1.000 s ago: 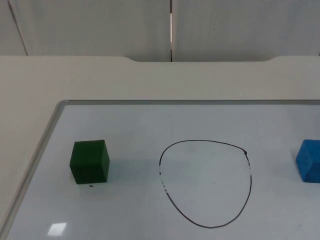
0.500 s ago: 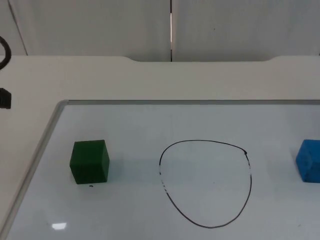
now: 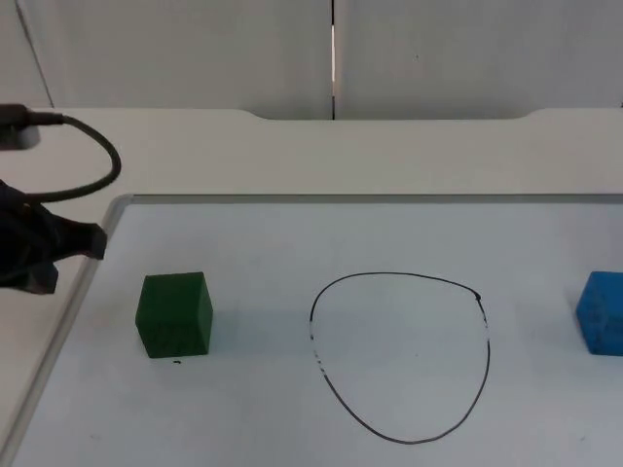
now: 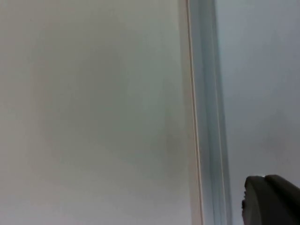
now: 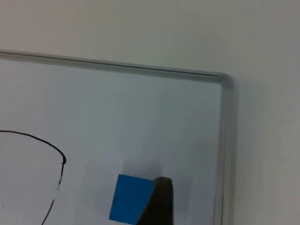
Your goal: Push the two cubes into the marked area.
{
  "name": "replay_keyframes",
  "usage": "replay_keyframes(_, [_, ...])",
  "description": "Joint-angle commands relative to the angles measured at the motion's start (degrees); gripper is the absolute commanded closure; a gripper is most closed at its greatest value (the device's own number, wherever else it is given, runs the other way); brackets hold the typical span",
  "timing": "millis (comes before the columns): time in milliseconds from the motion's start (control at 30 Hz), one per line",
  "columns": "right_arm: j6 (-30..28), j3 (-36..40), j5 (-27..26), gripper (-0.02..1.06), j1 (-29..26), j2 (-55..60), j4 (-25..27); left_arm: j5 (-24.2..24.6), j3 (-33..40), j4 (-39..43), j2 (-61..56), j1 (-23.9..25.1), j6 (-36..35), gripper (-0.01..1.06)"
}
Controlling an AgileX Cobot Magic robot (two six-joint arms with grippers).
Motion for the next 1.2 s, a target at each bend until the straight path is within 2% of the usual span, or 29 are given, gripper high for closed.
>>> replay_keyframes(0, [0.0,-0.3,-0.6,0.33,-0.5,-0.2,0.2,-1.0,-0.3,-1.1,0.9,-0.4,0.1,1.05])
replay_keyframes(400, [0.0,-0.3,-0.6,0.33,-0.5,-0.2,1.3,-2.3,-0.3,-2.4,4.3,-0.4,0.1,1.05])
replay_keyframes(567, [0.0,-0.3,-0.6,0.33,-0.5,-0.2,1.3,-3.9,-0.5,-2.1,6.0,-2.9,0.1,1.05])
replay_keyframes(800, [0.0,-0.3,-0.5,0.33,-0.5,-0.2,1.4,-2.6,-2.2,-2.1,6.2,-7.0,0.1,1.05])
replay_keyframes(1167, [0.0,-0.3,-0.5,0.33,-0.5,-0.2,1.6,-0.6,-2.6,-4.2,8.4,-7.2,0.1,1.05])
